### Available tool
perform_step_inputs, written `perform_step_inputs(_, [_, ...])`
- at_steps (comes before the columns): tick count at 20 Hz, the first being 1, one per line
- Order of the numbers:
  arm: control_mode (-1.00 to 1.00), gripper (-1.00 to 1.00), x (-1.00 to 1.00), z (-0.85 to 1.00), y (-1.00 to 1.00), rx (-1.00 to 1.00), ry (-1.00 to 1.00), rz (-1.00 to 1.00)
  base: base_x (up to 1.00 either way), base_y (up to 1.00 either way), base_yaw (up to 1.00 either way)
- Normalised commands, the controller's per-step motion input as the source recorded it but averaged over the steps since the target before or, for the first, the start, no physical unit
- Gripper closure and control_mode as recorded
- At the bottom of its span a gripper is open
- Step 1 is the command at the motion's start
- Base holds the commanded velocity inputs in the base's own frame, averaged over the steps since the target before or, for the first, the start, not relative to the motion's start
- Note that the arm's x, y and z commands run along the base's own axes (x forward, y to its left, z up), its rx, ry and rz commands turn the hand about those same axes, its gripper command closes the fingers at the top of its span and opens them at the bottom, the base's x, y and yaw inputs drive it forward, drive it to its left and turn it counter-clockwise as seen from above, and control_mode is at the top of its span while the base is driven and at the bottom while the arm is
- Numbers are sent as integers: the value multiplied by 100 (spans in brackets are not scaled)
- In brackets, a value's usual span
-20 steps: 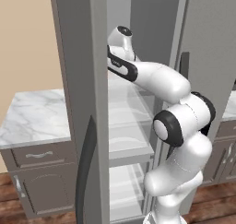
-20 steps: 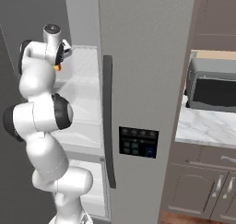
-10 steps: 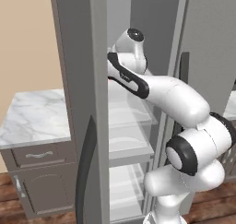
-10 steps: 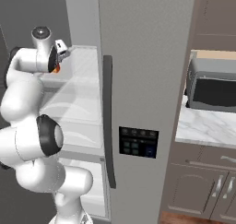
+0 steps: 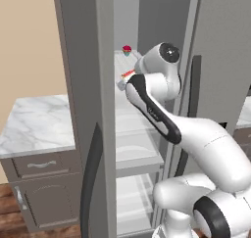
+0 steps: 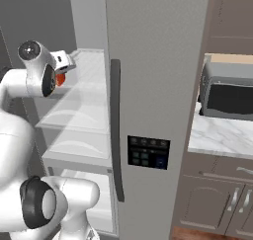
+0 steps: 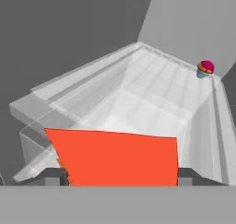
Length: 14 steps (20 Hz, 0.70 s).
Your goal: Pick the cheese from the fridge and the cheese grater from the cabinet and place them next to the salad bowl.
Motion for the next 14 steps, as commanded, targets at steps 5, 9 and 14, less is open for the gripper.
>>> perform_step_inputs(5, [-100, 100, -100, 33, -38, 7, 0, -27, 0, 0, 0])
perform_step_inputs(9, [-100, 100, -100, 38, -36, 6, 0, -27, 0, 0, 0])
perform_step_inputs(14, [-100, 100, -100, 45, -23, 15, 0, -24, 0, 0, 0])
